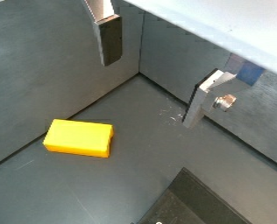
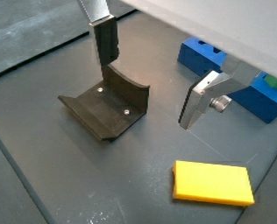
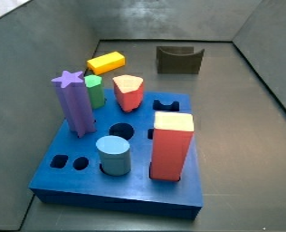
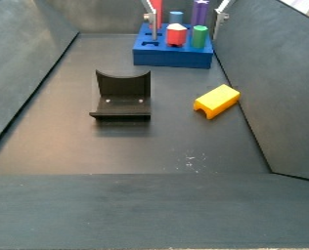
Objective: Pick up the arch object. Move up. Place the arch object on the fixture. Regrasp the arch object. Rotate the arch object. Move to above the board. Insert the arch object.
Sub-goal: Pick up the arch object.
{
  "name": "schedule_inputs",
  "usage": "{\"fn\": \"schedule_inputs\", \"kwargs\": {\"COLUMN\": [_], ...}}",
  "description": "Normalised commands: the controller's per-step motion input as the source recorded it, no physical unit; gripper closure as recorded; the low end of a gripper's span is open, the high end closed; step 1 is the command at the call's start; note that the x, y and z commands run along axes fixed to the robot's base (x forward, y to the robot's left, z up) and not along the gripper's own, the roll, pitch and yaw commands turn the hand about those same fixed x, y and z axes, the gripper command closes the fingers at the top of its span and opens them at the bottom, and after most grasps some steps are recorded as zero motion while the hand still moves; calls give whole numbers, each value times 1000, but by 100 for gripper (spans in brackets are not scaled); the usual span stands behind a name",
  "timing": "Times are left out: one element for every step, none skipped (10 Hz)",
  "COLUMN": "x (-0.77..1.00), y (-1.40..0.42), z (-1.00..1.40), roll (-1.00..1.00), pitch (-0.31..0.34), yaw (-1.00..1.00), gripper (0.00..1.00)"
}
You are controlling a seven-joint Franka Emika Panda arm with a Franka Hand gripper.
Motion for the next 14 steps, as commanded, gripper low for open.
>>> {"fn": "schedule_inputs", "kwargs": {"x": [-26,-231,-94,-126,-189,-283,-334,-231,-103,-169,-254,-391,-434,-466], "y": [0,-11,0,0,0,0,0,9,63,74,60,63,20,0], "z": [0,-186,-391,-511,-689,-763,-766,-629,-609,-629,-651,-694,-794,-811], "roll": [0,-26,-114,-120,-133,-134,-143,-211,-234,-241,-239,-234,-197,-183], "pitch": [-10,-261,-193,-137,-140,-116,-100,-111,-124,-137,-126,-69,-10,-13], "yaw": [0,-514,-851,-894,-877,-831,-794,-637,-443,-371,-380,-431,-491,-531], "gripper": [0,0,0,0,0,0,0,0,0,0,0,0,0,0]}}
